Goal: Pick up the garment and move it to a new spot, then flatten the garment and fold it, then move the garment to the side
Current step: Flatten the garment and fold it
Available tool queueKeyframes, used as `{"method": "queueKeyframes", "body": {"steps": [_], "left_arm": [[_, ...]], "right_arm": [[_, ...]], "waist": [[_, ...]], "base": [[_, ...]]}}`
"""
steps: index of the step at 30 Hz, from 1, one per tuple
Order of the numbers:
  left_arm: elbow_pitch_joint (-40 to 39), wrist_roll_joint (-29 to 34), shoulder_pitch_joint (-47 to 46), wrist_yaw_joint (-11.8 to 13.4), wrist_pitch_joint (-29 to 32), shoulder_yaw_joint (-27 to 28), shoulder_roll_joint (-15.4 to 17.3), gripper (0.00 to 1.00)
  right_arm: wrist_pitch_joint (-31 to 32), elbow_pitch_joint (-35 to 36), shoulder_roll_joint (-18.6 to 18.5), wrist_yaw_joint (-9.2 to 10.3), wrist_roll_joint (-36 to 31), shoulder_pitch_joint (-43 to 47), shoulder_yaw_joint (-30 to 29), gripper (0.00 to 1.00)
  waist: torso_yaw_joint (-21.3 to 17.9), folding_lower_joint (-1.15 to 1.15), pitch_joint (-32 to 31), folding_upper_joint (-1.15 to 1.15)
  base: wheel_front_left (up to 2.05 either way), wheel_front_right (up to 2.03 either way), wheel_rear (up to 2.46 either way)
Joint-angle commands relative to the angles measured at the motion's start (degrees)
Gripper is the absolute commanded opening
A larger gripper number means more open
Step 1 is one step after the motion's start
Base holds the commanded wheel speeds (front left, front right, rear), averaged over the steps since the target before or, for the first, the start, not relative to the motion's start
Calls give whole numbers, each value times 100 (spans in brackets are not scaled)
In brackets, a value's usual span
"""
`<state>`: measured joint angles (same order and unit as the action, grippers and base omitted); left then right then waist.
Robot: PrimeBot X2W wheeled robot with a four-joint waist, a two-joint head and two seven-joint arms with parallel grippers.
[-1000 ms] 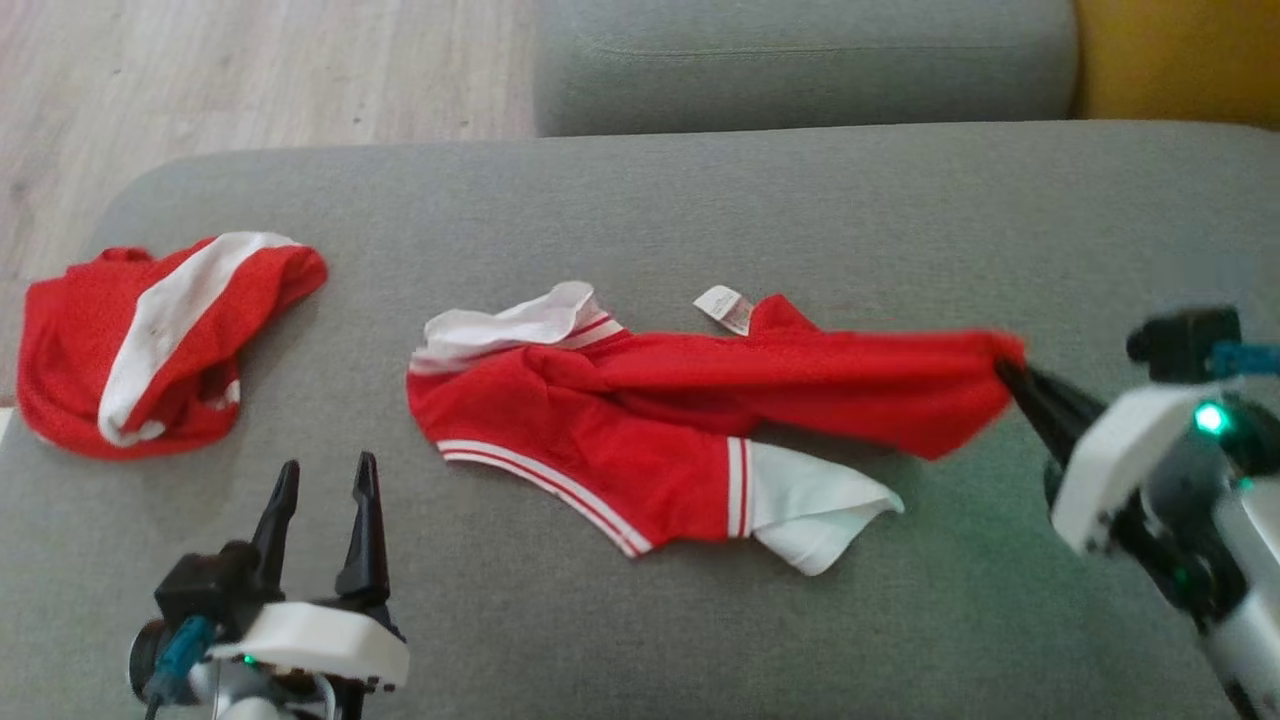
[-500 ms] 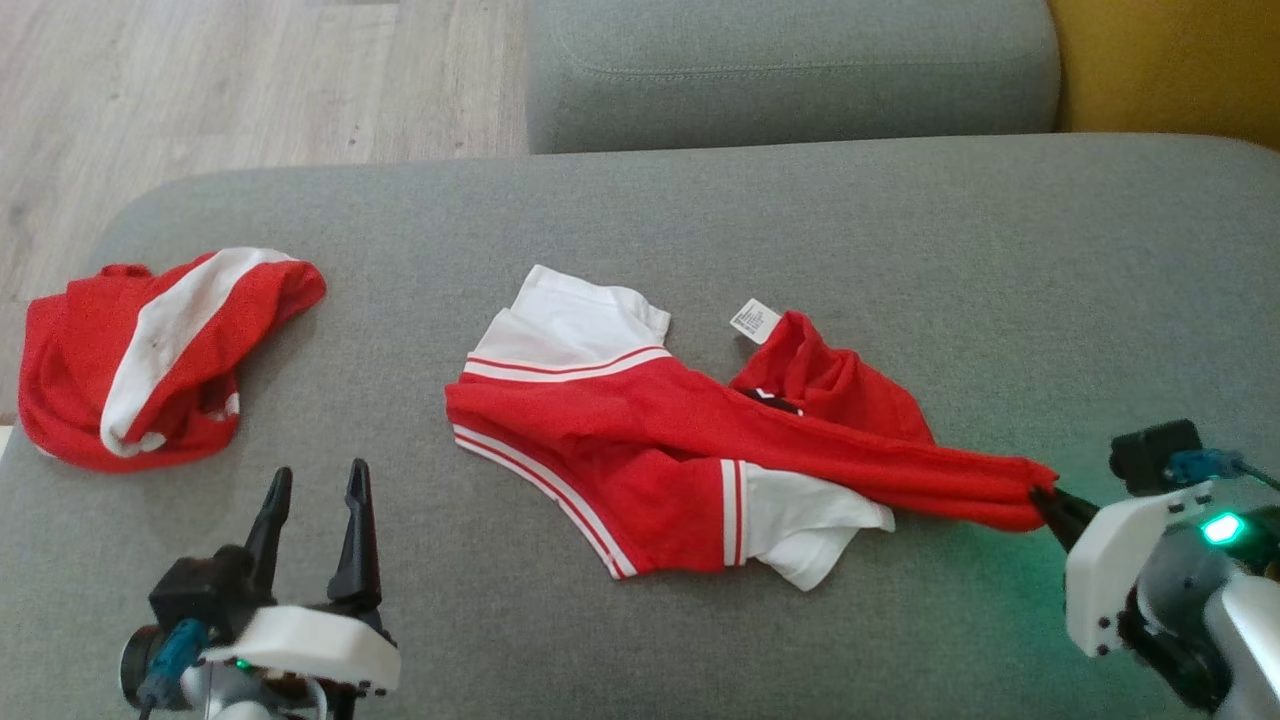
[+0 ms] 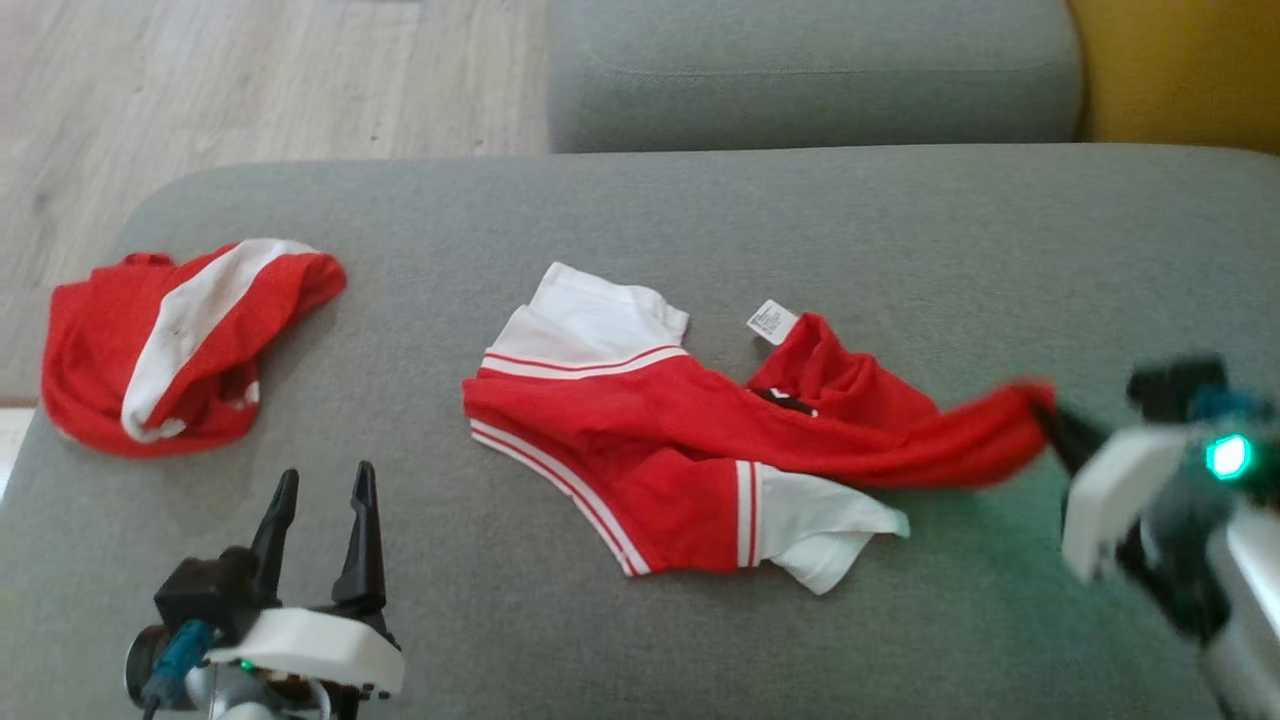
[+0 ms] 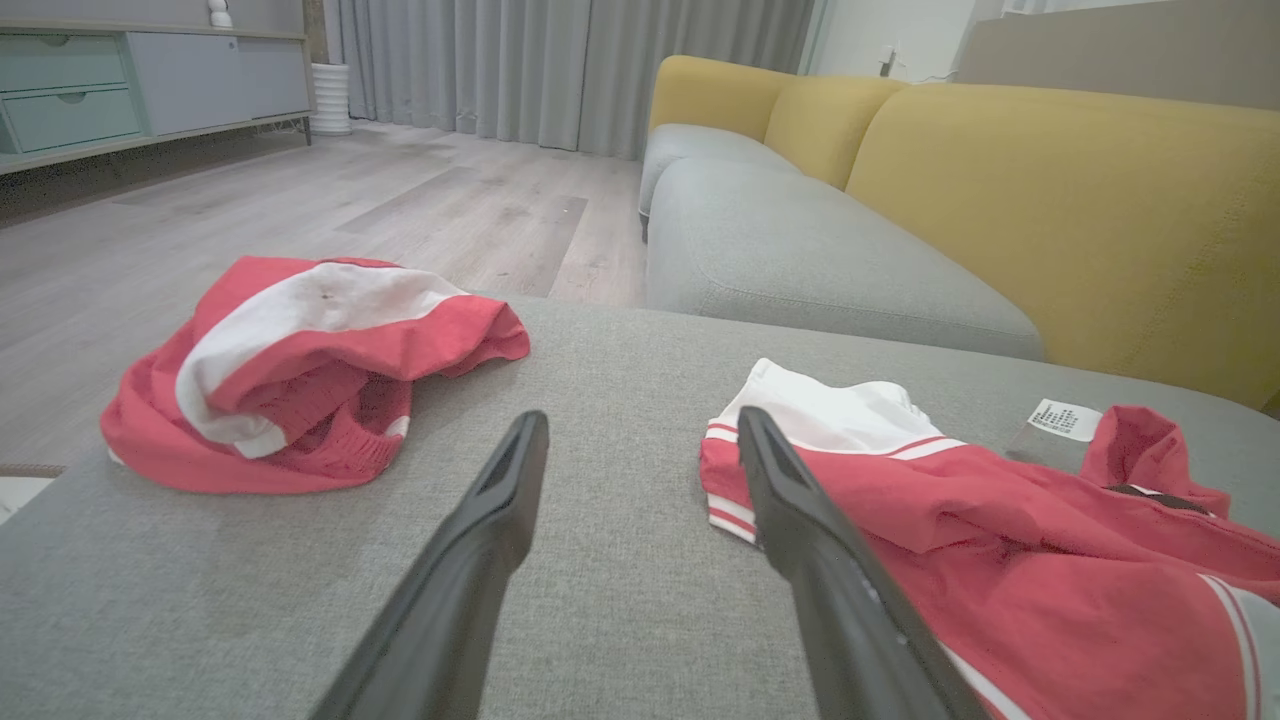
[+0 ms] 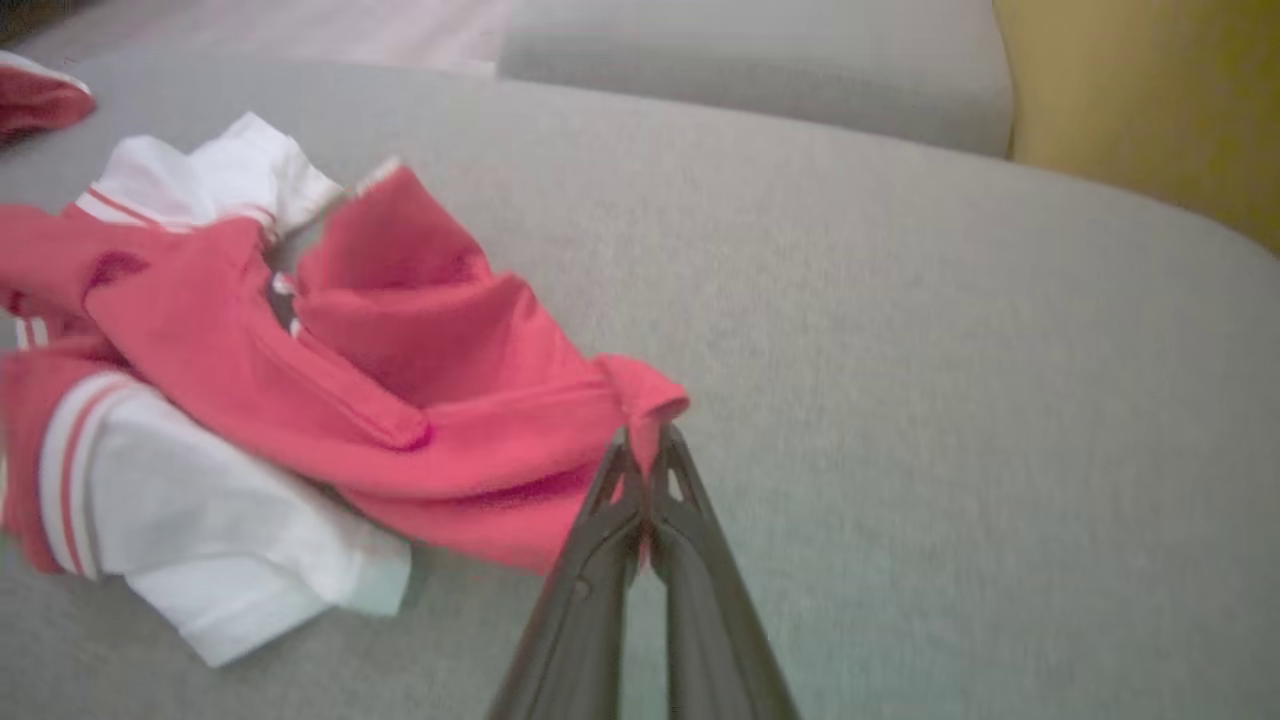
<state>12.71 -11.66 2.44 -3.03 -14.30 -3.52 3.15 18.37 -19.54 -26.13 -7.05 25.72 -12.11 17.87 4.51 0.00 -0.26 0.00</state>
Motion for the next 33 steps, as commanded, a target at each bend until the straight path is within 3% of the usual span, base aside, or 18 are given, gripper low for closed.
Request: {"method": "queueKeyframes", "body": {"steps": [1, 6, 16, 23, 24, 25, 33], "left_arm": [[-181, 64, -198, -4, -70, 128, 11, 100], [-182, 24, -366, 1, -70, 20, -5, 100], [-214, -150, -712, 27, -70, -309, -24, 100], [-273, -389, -885, 181, -70, -642, -26, 100], [-287, -408, -910, 195, -70, -674, -26, 100], [-297, -426, -934, 209, -70, -693, -26, 100], [-284, -438, -922, 307, -70, -686, -26, 100]], "right_arm": [[-87, 264, -128, -44, 22, -719, 73, 0], [-82, -90, -224, -44, 200, -1860, 335, 0], [-295, -1738, -644, -44, 606, -3809, 886, 0], [-1180, -3085, -888, -44, 475, -4882, 838, 0], [-1389, -3238, -866, -44, 473, -4992, 804, 64], [-1558, -3389, -840, -44, 448, -5074, 821, 100], [-2741, -4086, -309, -44, 396, -5046, 1059, 100]], "waist": [[131, 0, 96, 0], [553, 0, 368, 0], [1641, 0, 1074, 0], [2287, 0, 1557, 0], [2337, 0, 1615, 0], [2365, 0, 1659, 0], [2026, 0, 1399, 0]], "base": [[0, 0, 0], [0, 0, 0], [0, 0, 0], [0, 0, 0], [0, 0, 0], [0, 0, 0], [0, 0, 0]]}}
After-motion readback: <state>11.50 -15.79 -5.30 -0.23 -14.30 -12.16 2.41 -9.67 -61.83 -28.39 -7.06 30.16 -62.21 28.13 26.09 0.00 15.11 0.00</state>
